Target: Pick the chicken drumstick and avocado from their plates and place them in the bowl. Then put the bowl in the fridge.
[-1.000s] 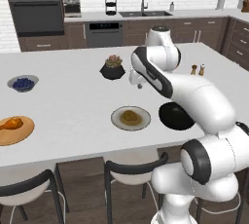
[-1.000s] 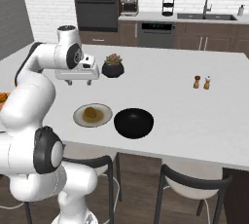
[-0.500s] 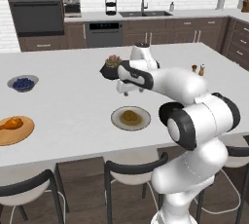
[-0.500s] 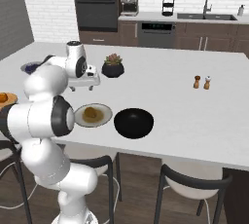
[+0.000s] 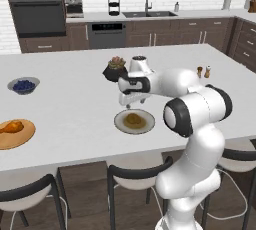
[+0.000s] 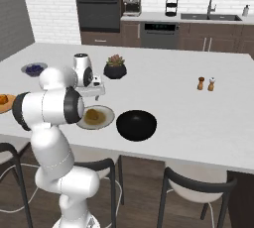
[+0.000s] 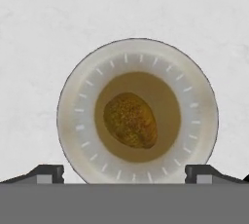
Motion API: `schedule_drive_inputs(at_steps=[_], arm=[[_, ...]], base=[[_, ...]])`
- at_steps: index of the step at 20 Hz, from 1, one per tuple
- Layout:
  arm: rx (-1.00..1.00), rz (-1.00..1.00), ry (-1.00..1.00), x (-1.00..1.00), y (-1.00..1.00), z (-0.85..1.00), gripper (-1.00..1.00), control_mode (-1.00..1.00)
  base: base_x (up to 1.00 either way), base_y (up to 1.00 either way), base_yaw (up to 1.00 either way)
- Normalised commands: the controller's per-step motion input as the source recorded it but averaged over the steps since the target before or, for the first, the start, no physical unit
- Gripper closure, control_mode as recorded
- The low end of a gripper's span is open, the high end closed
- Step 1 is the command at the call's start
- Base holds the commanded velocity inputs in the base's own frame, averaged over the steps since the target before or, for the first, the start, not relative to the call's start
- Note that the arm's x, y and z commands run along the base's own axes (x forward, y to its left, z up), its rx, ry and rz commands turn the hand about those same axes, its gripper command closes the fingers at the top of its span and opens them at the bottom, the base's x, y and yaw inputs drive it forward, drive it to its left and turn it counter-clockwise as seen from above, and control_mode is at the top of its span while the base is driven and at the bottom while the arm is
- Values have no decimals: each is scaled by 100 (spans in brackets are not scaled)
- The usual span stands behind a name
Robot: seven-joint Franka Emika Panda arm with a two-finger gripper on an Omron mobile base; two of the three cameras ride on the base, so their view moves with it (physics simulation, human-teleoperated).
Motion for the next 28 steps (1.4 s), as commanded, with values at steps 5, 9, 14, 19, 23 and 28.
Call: schedule_drive_inputs(at_steps=[5,9,14,19,23,28], arm=[[0,7,18,-1,-4,-48,-100,-100],[-1,9,7,13,4,-51,-100,-100],[-5,1,0,28,5,-51,-100,-100],[-2,0,3,0,0,-44,-100,-100],[0,2,0,0,0,-30,-100,-100],[0,4,0,0,0,-26,100,-100]], base=[[0,0,0],[0,0,0],[0,0,0],[0,0,0],[0,0,0],[0,0,0]])
